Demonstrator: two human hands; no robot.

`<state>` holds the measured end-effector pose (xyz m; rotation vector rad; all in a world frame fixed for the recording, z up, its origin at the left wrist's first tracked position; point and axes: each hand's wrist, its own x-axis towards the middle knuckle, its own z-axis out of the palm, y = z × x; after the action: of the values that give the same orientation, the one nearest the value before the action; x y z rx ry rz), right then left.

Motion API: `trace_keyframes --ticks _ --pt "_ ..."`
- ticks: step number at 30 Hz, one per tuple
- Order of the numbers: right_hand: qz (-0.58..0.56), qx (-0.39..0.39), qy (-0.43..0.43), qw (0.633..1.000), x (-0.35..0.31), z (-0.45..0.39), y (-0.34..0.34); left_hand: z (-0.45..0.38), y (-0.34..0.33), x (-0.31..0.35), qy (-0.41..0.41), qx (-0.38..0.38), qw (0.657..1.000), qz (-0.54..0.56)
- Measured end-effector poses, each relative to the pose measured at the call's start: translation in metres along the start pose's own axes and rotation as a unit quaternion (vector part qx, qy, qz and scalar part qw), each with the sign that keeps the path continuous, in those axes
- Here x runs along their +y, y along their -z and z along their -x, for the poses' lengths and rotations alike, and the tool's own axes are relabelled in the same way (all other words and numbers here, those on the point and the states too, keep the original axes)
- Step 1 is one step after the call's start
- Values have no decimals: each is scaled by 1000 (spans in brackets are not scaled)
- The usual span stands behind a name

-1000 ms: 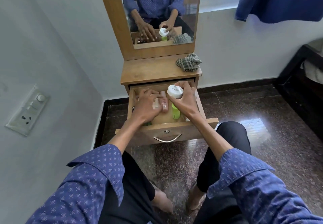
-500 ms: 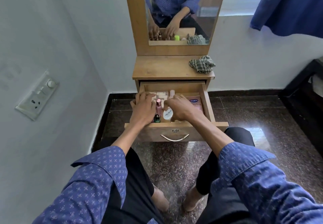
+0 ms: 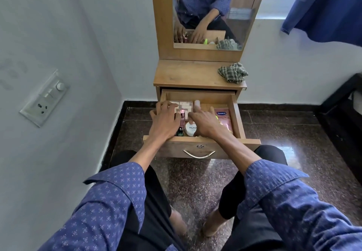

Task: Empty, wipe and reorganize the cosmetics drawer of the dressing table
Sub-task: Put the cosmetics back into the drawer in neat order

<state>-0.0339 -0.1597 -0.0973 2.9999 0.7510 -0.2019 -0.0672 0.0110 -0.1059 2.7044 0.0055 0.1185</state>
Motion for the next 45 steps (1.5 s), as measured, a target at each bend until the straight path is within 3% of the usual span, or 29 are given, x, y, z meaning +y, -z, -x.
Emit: trace_keyframes --ticks 15,18,22,27,36,45 --pt "-8 -20 50 999 11 4 3 0 -1 0 1 -1 1000 -1" --pt "-82 -19 31 996 22 11 7 0 0 0 -3 -1 1000 -1" --pt "-100 48 -6 994 48 19 21 -1 0 0 -4 -2 1000 6" --pt "-123 -18 -49 991 66 26 21 -2 -1 -1 3 0 1000 15" --pt "-191 119 -78 971 42 18 28 -1 -1 -2 1 6 1000 31" --pt "-242 74 -47 966 7 9 13 0 0 -3 -6 11 999 43"
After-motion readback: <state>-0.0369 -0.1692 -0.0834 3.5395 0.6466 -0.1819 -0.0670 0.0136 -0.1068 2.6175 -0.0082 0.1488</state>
